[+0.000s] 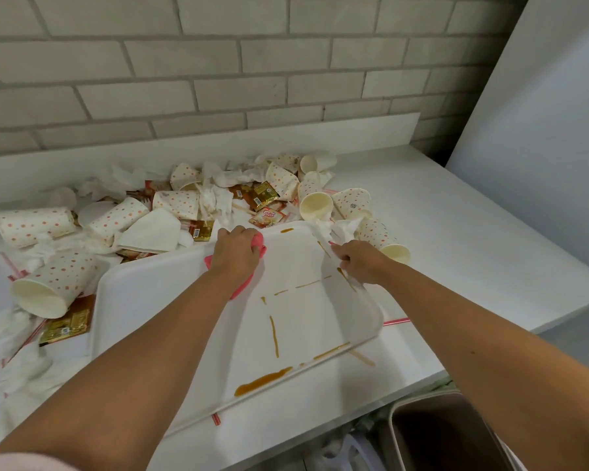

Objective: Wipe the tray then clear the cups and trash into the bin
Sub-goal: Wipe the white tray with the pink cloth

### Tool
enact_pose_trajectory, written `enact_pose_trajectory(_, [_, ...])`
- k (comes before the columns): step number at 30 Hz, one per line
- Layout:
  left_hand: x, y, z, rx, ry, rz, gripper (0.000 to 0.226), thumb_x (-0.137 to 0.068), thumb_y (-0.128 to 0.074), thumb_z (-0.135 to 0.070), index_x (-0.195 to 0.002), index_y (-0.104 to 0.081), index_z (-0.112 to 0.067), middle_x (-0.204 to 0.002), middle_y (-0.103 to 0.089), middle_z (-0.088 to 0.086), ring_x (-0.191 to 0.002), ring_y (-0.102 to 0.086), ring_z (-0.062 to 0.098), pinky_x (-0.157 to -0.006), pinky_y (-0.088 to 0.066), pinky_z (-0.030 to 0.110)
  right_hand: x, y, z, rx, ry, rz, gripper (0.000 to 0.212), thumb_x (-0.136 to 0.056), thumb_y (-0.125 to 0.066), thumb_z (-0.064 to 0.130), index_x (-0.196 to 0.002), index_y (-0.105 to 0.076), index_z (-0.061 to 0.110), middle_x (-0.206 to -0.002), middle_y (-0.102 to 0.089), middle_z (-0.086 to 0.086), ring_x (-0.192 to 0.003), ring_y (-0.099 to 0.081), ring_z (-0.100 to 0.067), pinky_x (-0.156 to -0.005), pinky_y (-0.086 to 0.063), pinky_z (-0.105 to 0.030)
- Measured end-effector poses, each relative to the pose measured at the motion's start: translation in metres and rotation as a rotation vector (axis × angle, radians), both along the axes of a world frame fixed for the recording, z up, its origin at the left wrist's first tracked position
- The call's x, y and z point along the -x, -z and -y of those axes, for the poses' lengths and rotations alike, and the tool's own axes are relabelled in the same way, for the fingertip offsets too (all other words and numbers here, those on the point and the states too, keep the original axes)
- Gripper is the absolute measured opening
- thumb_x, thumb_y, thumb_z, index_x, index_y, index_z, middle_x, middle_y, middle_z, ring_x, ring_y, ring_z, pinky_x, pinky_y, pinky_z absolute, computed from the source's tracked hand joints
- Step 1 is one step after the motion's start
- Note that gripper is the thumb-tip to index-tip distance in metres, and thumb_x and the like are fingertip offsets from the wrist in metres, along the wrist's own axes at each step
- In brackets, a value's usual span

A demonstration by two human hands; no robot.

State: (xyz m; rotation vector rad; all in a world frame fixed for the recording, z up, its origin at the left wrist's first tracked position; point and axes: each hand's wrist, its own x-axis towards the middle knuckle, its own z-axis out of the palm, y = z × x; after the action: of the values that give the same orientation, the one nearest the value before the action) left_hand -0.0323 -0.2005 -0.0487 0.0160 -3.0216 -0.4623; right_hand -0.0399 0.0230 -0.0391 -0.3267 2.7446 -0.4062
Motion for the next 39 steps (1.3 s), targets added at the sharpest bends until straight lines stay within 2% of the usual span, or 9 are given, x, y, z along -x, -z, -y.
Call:
enact_pose_trajectory(2, [0.006,0.000,-0.004,-0.012,0.026,0.035,0.037,-0.098,-0.040,-0.019,-0.134,-0.048,-0.015,-0.134,-0.050,0.008,-0.116,-0.041,0.029,-0.097,-0.032,0.034,0.000,-0.004,-0.001,-0.011,-0.007,0.027,0.040,-0.098,-0.041,0.008,-0.138,-0.045,0.010,-0.114,-0.050,-0.006,-0.103,-0.047,-0.024,-0.084,-0.035,-0.026])
enact_pose_trajectory(6, [0.015,-0.002,-0.012,-0.096,0.066,0.090,0.039,-0.096,-0.041,-0.013,-0.134,-0.047,-0.020,-0.137,-0.049,0.005,-0.118,-0.038,0.030,-0.096,-0.034,0.037,0.000,-0.008,-0.001,-0.014,-0.016,0.032,0.022,-0.096,-0.043,0.006,-0.109,-0.060,0.011,-0.128,-0.054,-0.012,-0.107,-0.052,-0.028,-0.079,-0.035,-0.025])
enact_pose_trajectory(10, [0.024,-0.007,-0.025,-0.046,0.127,0.155,0.043,-0.095,-0.044,-0.016,-0.137,-0.043,-0.019,-0.139,-0.047,0.007,-0.125,-0.035,0.031,-0.101,-0.032,0.038,0.000,-0.009,-0.002,-0.032,-0.038,0.023,0.028,-0.095,-0.044,0.007,-0.121,-0.054,0.001,-0.101,-0.049,-0.009,-0.089,-0.045,-0.022,-0.074,-0.031,-0.024])
enact_pose_trajectory(13, [0.033,-0.009,-0.033,-0.031,0.144,0.204,0.049,-0.094,-0.046,-0.015,-0.142,-0.037,-0.020,-0.143,-0.042,0.009,-0.132,-0.030,0.033,-0.109,-0.030,0.041,0.000,-0.009,-0.002,-0.044,-0.034,0.025,0.012,-0.095,-0.044,0.007,-0.096,-0.056,0.004,-0.112,-0.053,-0.015,-0.087,-0.041,-0.021,-0.073,-0.031,-0.025])
enact_pose_trajectory(18, [0.046,-0.010,-0.046,-0.027,0.175,0.234,0.042,-0.093,-0.048,-0.015,-0.134,-0.049,-0.015,-0.139,-0.046,0.014,-0.129,-0.036,0.035,-0.107,-0.033,0.041,0.001,-0.008,-0.001,-0.082,-0.050,0.034,0.034,-0.096,-0.043,0.009,-0.130,-0.047,0.004,-0.123,-0.050,-0.014,-0.103,-0.049,-0.027,-0.078,-0.034,-0.026])
enact_pose_trajectory(22, [0.051,-0.002,-0.057,-0.055,0.212,0.187,0.039,-0.092,-0.050,-0.011,-0.130,-0.053,-0.013,-0.134,-0.038,0.013,-0.125,-0.037,0.033,-0.108,-0.034,0.043,0.000,-0.007,0.000,-0.099,-0.044,0.036,0.038,-0.097,-0.042,0.010,-0.135,-0.044,0.006,-0.127,-0.049,-0.014,-0.108,-0.049,-0.029,-0.085,-0.038,-0.031])
enact_pose_trajectory(28, [0.047,-0.002,-0.048,-0.206,0.377,0.150,0.044,-0.088,-0.053,0.000,-0.129,-0.055,-0.015,-0.130,-0.051,0.007,-0.121,-0.045,0.024,-0.100,-0.034,0.029,-0.001,-0.006,0.003,-0.121,-0.028,0.038,0.048,-0.097,-0.037,0.007,-0.145,-0.031,0.011,-0.131,-0.047,-0.014,-0.115,-0.050,-0.031,-0.082,-0.040,-0.030])
enact_pose_trajectory(34, [0.042,0.002,-0.024,0.089,0.227,0.042,0.036,-0.088,-0.051,-0.002,-0.121,-0.058,-0.013,-0.120,-0.049,0.008,-0.113,-0.044,0.029,-0.090,-0.038,0.034,-0.003,-0.004,0.008,-0.148,-0.028,0.011,0.047,-0.099,-0.036,0.008,-0.145,-0.030,0.012,-0.134,-0.044,-0.013,-0.120,-0.045,-0.029,-0.093,-0.039,-0.032])
enact_pose_trajectory(39, [0.043,-0.001,-0.040,0.089,0.129,0.085,0.038,-0.091,-0.053,-0.017,-0.129,-0.052,-0.009,-0.130,-0.046,0.011,-0.121,-0.038,0.033,-0.098,-0.037,0.039,-0.003,-0.009,0.008,-0.143,-0.025,0.037,0.050,-0.099,-0.036,0.007,-0.147,-0.027,0.014,-0.133,-0.045,-0.012,-0.119,-0.046,-0.029,-0.092,-0.040,-0.030])
